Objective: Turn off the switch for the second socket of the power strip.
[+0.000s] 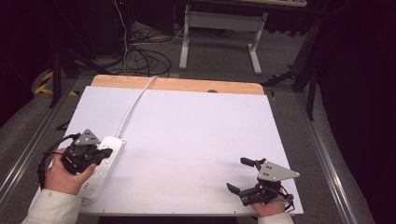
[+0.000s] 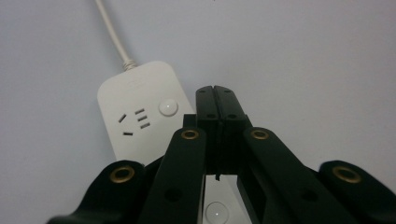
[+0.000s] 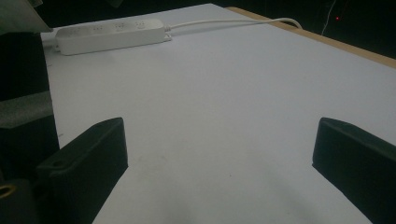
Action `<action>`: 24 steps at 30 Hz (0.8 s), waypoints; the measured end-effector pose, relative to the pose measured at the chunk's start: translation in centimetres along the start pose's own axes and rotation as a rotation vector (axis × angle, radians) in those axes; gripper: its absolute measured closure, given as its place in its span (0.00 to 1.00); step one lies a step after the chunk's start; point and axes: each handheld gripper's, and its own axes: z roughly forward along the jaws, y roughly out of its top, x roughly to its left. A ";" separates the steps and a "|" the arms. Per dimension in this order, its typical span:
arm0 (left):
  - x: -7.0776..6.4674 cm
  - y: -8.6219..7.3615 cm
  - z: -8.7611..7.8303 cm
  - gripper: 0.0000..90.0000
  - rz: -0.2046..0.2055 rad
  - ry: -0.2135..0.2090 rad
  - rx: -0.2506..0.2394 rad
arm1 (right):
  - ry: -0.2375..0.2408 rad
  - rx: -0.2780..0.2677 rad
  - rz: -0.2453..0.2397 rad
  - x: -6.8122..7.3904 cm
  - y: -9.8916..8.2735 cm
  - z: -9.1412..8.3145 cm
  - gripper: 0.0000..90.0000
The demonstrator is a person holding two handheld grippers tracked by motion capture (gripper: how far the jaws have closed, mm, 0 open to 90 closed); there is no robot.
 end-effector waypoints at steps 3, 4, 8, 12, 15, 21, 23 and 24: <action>0.2 0.0 0.5 1.00 -0.015 0.011 0.035 | 0.000 0.001 -0.002 0.0 0.0 0.0 0.04; 0.3 0.0 0.6 1.00 -0.019 0.007 0.042 | 0.002 -0.003 0.000 0.0 0.0 0.0 0.04; 0.4 0.0 0.9 1.00 -0.028 0.007 0.076 | 0.001 -0.001 0.000 0.0 0.0 0.0 0.04; 0.5 0.0 1.4 1.00 -0.024 0.016 0.114 | 0.000 0.001 0.000 0.0 0.0 0.0 0.04; 0.6 0.1 1.6 1.00 -0.024 0.028 0.134 | 0.000 0.001 -0.001 0.0 0.0 0.0 0.04; 0.6 0.2 2.1 1.00 -0.028 0.047 0.170 | 0.002 0.006 -0.005 0.0 0.0 0.1 0.04; 0.7 0.2 2.3 1.00 -0.032 0.040 0.186 | 0.002 0.006 -0.006 0.0 0.0 0.1 0.04; 0.7 0.2 2.4 1.00 -0.035 0.039 0.189 | 0.003 0.004 -0.005 0.0 0.0 0.1 0.04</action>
